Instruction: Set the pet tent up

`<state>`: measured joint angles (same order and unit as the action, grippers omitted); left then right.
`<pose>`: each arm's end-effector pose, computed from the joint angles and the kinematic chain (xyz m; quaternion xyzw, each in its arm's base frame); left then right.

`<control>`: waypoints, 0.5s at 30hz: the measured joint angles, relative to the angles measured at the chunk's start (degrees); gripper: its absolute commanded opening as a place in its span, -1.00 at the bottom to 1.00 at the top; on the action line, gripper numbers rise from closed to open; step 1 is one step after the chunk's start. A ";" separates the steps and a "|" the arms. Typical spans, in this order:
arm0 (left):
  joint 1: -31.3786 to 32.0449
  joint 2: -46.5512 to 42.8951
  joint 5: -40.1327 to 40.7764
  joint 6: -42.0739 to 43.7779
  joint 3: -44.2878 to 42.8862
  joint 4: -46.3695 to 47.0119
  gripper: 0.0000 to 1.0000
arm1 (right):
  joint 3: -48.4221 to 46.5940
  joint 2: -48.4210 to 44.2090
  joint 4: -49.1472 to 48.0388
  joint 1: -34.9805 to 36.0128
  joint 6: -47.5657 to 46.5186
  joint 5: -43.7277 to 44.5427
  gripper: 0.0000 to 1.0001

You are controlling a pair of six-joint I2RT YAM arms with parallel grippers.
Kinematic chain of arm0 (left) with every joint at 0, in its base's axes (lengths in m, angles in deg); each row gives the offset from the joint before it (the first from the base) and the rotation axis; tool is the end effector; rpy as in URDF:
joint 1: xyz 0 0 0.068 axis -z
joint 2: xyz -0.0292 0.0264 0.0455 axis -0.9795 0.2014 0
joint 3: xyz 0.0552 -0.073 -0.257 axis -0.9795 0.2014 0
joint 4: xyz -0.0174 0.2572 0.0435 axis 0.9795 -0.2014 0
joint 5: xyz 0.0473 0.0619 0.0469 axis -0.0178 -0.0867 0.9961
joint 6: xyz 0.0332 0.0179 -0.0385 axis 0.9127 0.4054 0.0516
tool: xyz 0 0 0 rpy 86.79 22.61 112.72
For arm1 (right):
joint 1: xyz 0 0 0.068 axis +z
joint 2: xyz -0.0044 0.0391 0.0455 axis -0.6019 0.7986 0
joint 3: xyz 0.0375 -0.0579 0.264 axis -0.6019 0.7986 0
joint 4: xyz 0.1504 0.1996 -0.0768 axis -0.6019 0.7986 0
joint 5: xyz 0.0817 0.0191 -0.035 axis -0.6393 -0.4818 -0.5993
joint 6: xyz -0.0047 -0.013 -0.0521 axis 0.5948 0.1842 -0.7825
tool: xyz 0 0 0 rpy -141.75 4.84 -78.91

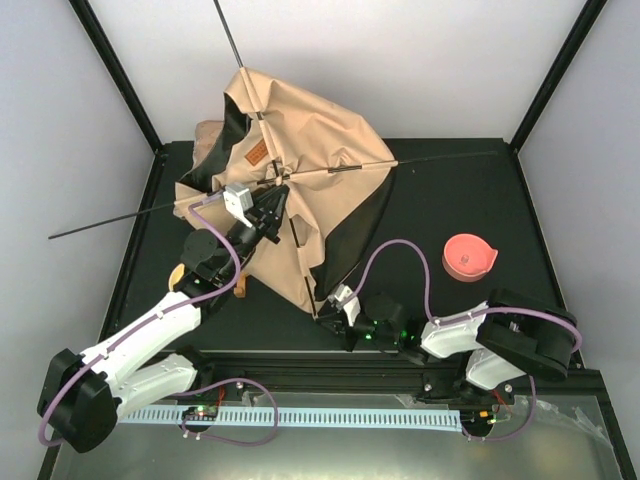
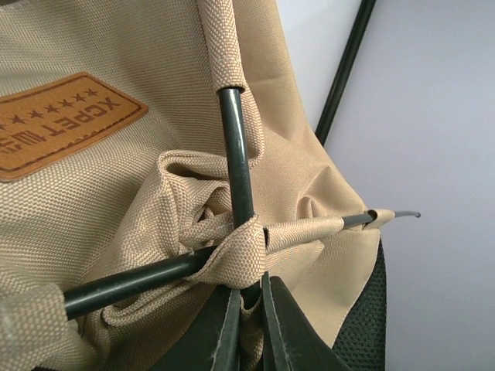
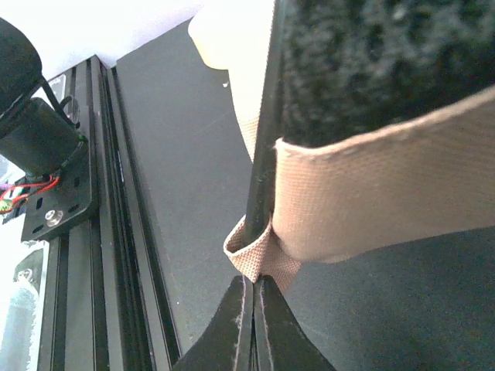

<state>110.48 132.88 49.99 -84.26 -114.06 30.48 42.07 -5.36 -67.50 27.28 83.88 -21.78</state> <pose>0.1907 -0.1227 0.3252 0.0877 0.5906 -0.3788 0.7072 0.0980 0.2170 0.1291 -0.3721 0.7412 0.4152 0.3739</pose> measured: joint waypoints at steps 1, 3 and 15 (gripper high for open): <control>0.00 0.00 -0.55 0.02 0.00 0.42 -0.97 | 0.00 0.02 -0.22 -0.46 0.66 -0.52 -0.98; 0.00 0.00 -2.03 0.00 0.02 1.33 -0.97 | 0.00 0.15 -0.57 -1.44 1.70 -1.73 -0.97; -0.04 -0.17 -5.33 -0.66 5.38 8.15 -0.97 | -0.92 4.26 -0.74 -4.09 6.10 -7.96 -0.95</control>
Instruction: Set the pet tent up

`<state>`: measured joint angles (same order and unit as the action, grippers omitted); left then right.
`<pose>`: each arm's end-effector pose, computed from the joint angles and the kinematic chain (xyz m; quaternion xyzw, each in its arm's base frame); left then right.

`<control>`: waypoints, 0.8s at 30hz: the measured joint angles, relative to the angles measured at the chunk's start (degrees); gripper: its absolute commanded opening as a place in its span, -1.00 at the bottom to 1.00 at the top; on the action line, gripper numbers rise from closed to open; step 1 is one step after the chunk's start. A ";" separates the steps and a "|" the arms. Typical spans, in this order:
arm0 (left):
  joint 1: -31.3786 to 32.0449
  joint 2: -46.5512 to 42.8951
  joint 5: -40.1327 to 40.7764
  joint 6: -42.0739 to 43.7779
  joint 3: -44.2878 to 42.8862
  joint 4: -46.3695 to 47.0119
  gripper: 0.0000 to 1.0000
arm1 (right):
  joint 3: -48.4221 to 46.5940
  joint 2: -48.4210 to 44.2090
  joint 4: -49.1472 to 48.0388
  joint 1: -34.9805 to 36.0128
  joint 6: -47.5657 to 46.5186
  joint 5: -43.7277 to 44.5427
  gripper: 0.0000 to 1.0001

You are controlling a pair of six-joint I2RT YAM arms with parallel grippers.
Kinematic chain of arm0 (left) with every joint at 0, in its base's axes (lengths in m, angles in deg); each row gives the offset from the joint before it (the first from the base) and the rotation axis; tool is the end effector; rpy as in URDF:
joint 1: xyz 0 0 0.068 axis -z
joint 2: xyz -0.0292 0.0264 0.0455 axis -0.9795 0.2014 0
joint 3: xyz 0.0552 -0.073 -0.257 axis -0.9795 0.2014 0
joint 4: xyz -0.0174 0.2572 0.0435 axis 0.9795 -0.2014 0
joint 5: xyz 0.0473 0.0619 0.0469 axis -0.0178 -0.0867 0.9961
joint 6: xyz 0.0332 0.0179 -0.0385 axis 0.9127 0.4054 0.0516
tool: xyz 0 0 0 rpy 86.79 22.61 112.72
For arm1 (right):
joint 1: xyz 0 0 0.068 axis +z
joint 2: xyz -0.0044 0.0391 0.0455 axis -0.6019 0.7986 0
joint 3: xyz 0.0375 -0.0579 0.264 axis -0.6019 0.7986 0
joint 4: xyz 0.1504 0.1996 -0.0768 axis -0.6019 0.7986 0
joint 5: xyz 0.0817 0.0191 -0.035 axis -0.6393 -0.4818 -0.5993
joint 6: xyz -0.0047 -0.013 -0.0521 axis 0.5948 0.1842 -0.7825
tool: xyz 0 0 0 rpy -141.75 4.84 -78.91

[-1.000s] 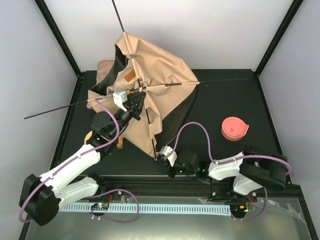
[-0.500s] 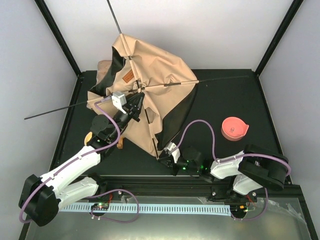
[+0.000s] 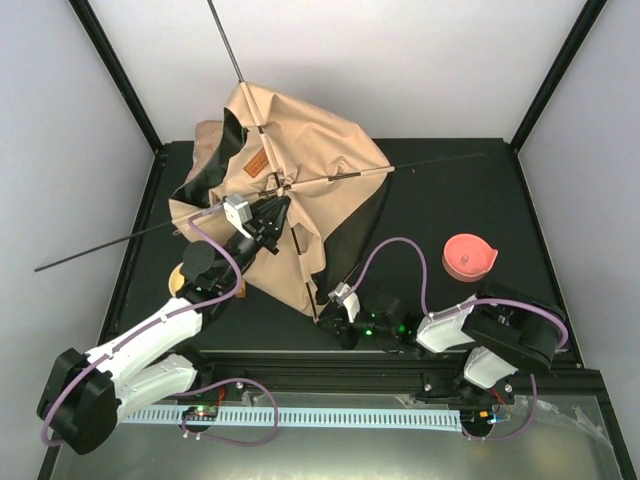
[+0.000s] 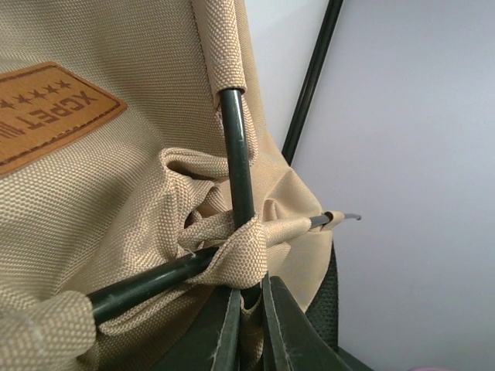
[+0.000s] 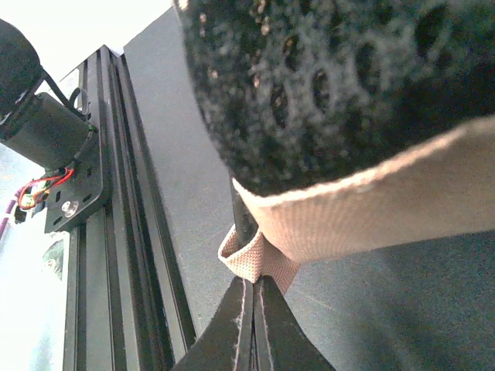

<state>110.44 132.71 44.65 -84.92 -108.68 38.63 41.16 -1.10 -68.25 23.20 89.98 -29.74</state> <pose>0.1828 -0.1215 0.3075 0.1205 0.5653 -0.4115 0.7047 0.1111 0.2156 0.1183 -0.3403 0.7652 0.4503 0.3096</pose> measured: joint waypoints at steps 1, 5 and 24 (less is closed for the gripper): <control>0.00 -0.22 0.00 -0.15 0.37 0.35 -0.97 | 0.00 0.07 0.04 -0.17 0.22 -0.37 -0.94; 0.07 -0.46 -0.26 -1.27 1.66 2.40 -0.97 | -0.17 0.57 0.09 -0.48 0.66 -0.96 -0.85; 1.84 3.91 -1.97 0.94 6.23 3.67 -0.97 | -0.98 11.85 -9.73 -0.76 -1.79 0.15 -0.37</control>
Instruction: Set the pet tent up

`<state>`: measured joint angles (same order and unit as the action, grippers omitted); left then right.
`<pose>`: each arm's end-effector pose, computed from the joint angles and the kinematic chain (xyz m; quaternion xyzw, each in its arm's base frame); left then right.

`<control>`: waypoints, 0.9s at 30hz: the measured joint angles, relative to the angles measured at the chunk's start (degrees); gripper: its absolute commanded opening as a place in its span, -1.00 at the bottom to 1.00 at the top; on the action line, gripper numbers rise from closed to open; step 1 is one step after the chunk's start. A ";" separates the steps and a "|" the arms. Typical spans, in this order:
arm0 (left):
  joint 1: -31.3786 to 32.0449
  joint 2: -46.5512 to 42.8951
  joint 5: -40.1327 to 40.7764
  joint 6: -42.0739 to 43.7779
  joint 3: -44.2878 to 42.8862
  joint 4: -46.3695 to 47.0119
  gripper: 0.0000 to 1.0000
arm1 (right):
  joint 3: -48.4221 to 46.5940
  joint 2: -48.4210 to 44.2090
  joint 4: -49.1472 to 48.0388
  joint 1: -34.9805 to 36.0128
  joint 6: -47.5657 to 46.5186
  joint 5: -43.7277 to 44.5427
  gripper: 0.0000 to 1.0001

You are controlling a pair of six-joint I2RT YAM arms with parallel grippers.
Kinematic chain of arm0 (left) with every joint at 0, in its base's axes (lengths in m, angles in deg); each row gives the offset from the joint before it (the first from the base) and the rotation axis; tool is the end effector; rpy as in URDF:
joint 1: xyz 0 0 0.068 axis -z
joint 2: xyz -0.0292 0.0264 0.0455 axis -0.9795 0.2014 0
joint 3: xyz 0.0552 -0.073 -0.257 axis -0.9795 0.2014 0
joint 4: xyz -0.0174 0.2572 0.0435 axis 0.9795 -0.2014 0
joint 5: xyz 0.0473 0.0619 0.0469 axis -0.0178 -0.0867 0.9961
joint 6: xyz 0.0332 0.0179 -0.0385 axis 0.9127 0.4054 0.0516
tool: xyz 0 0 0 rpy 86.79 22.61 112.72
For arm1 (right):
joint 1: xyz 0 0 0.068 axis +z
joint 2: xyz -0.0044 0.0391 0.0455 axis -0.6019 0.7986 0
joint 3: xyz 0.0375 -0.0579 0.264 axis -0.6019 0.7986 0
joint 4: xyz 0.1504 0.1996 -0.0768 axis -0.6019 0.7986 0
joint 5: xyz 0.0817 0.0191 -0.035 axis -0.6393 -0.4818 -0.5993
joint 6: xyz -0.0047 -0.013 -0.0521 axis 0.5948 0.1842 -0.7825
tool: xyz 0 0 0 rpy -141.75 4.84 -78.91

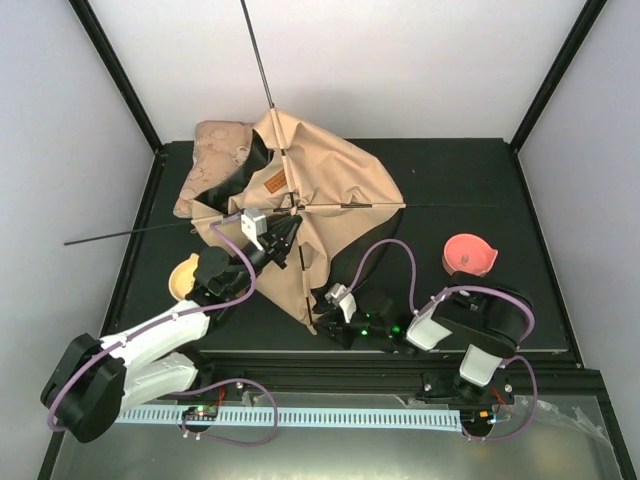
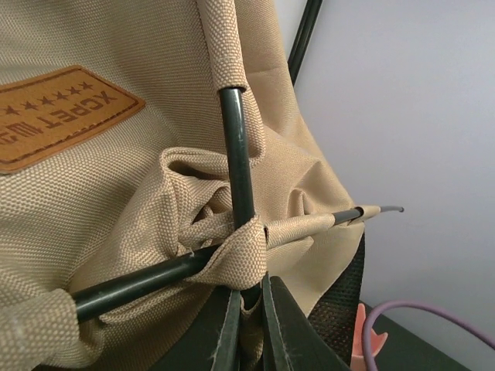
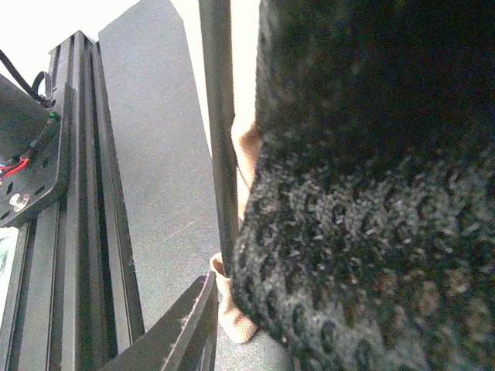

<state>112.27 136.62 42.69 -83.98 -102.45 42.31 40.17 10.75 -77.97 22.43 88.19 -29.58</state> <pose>0.1814 -0.1304 0.2631 0.1496 0.6047 -0.4137 0.6639 0.1196 0.2234 0.0913 -0.3469 0.7680 0.4376 0.3136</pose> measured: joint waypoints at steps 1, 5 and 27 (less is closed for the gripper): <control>0.00 -0.17 -0.02 0.00 -0.26 -0.90 -0.97 | 0.15 -1.05 0.92 0.00 -0.90 0.44 -0.36; 0.00 -1.40 -0.28 -0.07 -1.36 -4.26 -0.97 | 0.17 -4.76 4.17 0.00 -4.02 1.55 -0.34; 1.14 -6.86 -4.00 3.15 -6.16 -14.45 -0.97 | -0.96 -13.25 12.15 0.04 -11.82 2.38 -0.33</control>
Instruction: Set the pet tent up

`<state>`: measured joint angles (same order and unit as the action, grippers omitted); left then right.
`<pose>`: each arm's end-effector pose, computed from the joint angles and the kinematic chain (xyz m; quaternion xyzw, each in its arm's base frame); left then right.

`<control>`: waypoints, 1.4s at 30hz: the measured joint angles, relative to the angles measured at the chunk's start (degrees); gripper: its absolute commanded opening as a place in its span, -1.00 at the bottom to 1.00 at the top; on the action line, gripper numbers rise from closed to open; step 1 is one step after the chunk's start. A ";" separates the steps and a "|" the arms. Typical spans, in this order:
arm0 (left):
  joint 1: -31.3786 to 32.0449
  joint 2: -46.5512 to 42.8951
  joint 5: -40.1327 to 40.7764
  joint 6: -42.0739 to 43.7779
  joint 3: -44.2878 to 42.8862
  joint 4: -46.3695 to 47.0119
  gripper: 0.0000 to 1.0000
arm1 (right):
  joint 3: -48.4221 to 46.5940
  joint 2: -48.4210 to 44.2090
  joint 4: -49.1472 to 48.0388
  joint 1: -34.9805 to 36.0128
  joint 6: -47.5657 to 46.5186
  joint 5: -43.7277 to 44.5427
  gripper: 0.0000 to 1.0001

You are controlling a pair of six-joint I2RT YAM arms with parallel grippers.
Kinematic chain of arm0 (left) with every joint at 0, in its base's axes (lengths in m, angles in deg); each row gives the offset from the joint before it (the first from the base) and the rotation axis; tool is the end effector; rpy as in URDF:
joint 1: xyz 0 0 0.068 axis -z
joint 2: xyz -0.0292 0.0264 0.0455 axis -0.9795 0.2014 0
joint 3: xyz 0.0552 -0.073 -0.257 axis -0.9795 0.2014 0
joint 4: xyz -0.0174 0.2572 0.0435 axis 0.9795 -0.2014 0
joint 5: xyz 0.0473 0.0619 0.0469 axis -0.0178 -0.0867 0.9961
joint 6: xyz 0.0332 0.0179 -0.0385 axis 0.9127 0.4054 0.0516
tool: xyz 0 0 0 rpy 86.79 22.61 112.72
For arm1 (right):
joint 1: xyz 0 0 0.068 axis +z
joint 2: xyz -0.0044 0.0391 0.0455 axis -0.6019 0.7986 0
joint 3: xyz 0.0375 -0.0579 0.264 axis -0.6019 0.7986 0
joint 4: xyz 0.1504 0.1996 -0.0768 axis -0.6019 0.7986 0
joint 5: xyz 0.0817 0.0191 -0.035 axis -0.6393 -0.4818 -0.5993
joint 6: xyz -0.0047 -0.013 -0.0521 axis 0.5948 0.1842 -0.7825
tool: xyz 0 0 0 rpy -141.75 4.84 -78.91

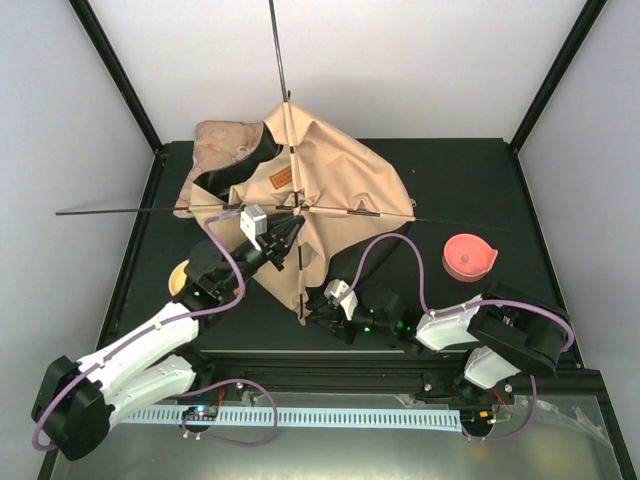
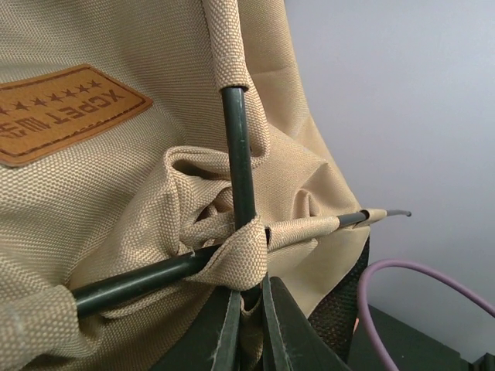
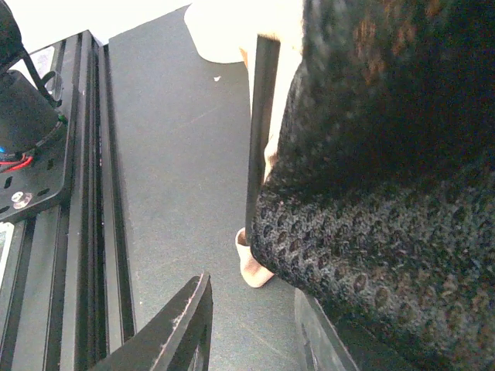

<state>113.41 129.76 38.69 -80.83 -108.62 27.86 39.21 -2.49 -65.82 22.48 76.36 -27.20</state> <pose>0.1701 -0.1308 0.2974 0.1990 0.6017 -0.4177 0.6511 0.1186 0.2194 0.1276 -0.4135 0.7253 0.3972 0.3811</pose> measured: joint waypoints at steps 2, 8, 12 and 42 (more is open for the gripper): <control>0.33 -0.96 -0.17 0.61 0.00 0.02 -0.97 | 0.00 0.00 0.00 0.00 -0.20 0.33 -0.33; 1.14 -2.45 -1.07 3.41 -0.15 0.13 -0.97 | 0.11 0.00 -1.57 0.00 -0.68 1.09 -0.34; 1.46 -2.29 -1.11 4.00 0.22 1.22 -0.97 | 0.20 0.04 -2.58 0.00 -0.90 1.33 -0.34; 1.86 -1.29 9.31 -2.99 4.90 4.22 -0.97 | -3.13 16.74 -13.16 5.16 0.68 7.34 -0.42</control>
<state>115.27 128.47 48.00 -83.83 -103.72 32.08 36.09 14.25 -78.98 27.63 77.04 -19.86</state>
